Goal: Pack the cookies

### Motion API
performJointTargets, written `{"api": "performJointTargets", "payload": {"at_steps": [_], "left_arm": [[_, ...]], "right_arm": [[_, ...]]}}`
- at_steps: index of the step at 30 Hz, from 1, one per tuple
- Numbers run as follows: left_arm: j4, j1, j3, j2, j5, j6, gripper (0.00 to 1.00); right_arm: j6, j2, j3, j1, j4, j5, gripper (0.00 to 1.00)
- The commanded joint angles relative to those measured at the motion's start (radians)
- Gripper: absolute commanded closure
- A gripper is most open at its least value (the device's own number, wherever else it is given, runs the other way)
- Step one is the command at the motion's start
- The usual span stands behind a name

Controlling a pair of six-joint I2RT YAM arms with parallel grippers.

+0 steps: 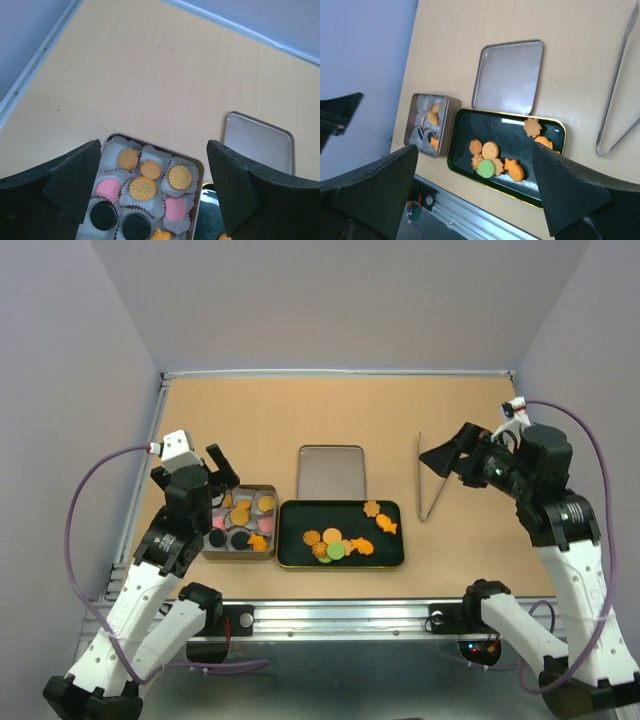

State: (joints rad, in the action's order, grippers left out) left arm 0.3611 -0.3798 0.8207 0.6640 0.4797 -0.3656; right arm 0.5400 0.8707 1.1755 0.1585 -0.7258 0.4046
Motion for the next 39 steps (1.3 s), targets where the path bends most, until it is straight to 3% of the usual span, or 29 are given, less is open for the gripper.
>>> {"api": "performJointTargets", "payload": {"at_steps": [1,3,6,11,15,20,22,25,28,39], "left_arm": [[-0.354,-0.004,-0.181,-0.063,0.152,0.048,0.01],[-0.622,-0.002,-0.299,-0.078,0.128,0.129,0.01],[-0.753,-0.001,-0.387,-0.046,0.134,0.155,0.01],[-0.823,0.004,-0.362,0.061,0.076,0.146,0.02],[-0.82,0.002,-0.298,0.117,-0.038,0.172,0.03],[-0.671,0.001,-0.11,0.242,-0.329,0.225,0.02],[-0.555,0.002,-0.001,0.353,-0.41,0.205,0.01],[-0.397,0.001,0.13,0.552,-0.467,0.212,0.01],[-0.329,-0.002,0.184,0.64,-0.474,0.212,0.04],[-0.275,-0.028,0.259,0.901,-0.579,0.198,0.15]], "right_arm": [[0.028,-0.157,-0.04,0.001,0.051,-0.078,0.0],[0.041,-0.231,-0.06,0.001,0.048,-0.105,0.0],[0.074,-0.291,-0.074,0.001,0.04,-0.128,0.0],[0.101,-0.319,-0.115,0.001,0.012,-0.083,0.0],[0.097,-0.219,-0.142,0.0,-0.01,-0.049,0.0],[0.042,-0.087,-0.093,0.001,-0.005,0.084,0.0],[0.041,-0.061,-0.07,0.001,-0.004,0.044,0.0],[0.069,-0.038,-0.065,0.001,-0.026,0.004,0.0],[0.127,-0.029,-0.092,0.001,-0.034,0.042,0.0],[0.189,-0.156,-0.152,0.001,-0.072,0.013,0.0]]}}
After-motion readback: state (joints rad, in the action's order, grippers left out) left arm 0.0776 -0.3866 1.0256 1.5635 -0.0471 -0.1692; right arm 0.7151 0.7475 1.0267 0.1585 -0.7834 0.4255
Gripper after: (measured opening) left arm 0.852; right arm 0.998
